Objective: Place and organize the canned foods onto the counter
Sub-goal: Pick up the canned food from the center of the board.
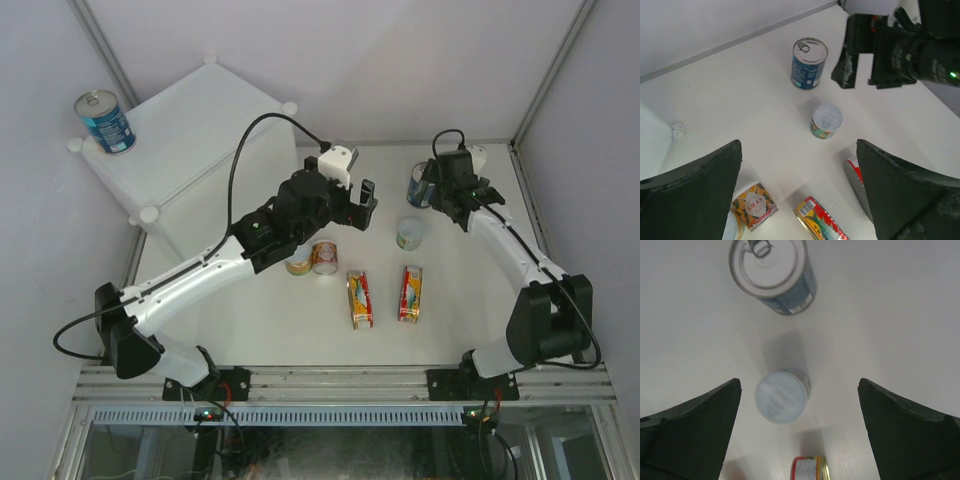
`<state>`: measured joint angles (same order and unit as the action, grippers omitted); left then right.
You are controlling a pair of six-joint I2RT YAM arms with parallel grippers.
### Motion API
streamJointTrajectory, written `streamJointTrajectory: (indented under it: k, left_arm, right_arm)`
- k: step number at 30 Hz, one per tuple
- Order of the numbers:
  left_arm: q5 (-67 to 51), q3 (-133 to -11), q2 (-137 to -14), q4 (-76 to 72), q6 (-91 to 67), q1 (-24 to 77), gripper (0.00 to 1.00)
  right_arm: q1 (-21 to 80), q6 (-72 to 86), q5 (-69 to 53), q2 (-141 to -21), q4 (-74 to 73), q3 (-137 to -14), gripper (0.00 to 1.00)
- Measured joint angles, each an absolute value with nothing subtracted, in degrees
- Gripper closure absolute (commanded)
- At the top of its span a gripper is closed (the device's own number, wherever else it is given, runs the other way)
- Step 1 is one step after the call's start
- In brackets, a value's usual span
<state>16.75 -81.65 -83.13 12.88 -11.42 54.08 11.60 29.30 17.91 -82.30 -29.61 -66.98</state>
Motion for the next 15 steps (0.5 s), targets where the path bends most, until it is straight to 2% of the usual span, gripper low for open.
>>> streamJointTrajectory:
  k: [15]
  left_arm:
    - [16.29, -74.87, -77.19, 12.56, -10.85, 54.08, 0.00]
  right_arm:
    - [9.30, 24.53, 16.43, -102.61, -30.22, -86.65, 0.00]
